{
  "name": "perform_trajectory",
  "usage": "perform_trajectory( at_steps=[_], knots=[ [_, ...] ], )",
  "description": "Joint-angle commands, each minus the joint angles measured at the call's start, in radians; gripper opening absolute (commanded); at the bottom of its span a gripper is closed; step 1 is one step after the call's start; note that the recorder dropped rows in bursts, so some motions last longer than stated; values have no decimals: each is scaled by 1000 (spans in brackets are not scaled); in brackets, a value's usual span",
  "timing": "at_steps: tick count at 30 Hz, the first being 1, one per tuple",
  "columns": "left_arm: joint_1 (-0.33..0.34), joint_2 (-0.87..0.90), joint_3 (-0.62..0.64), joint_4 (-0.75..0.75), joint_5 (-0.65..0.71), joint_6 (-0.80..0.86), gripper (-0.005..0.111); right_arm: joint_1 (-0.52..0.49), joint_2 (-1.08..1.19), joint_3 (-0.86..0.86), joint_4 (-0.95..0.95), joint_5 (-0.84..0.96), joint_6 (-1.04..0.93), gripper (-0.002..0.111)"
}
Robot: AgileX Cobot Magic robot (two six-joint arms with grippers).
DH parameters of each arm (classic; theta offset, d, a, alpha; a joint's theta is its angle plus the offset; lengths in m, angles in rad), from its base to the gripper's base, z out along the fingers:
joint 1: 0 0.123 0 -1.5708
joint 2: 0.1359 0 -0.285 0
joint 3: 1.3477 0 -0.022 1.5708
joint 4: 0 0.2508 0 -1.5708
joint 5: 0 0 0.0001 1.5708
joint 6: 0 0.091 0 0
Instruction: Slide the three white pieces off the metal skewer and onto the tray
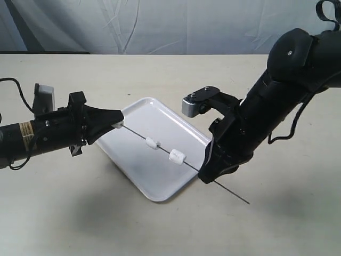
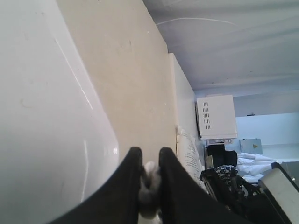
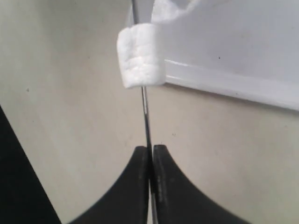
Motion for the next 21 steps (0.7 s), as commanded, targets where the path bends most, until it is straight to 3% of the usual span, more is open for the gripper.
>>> perform_trajectory(
  at_steps=[1,17,21],
  knots=[
    [9,2,-6,-119,1,31,10,-6,-30,51,-87,34,32,-1],
    [9,2,-6,-147,1,89,10,-6,-100,70,-186,4,135,-1],
    [7,2,-22,-26,165,110,10,-6,-106,70,-192,-22,162,-1]
  ],
)
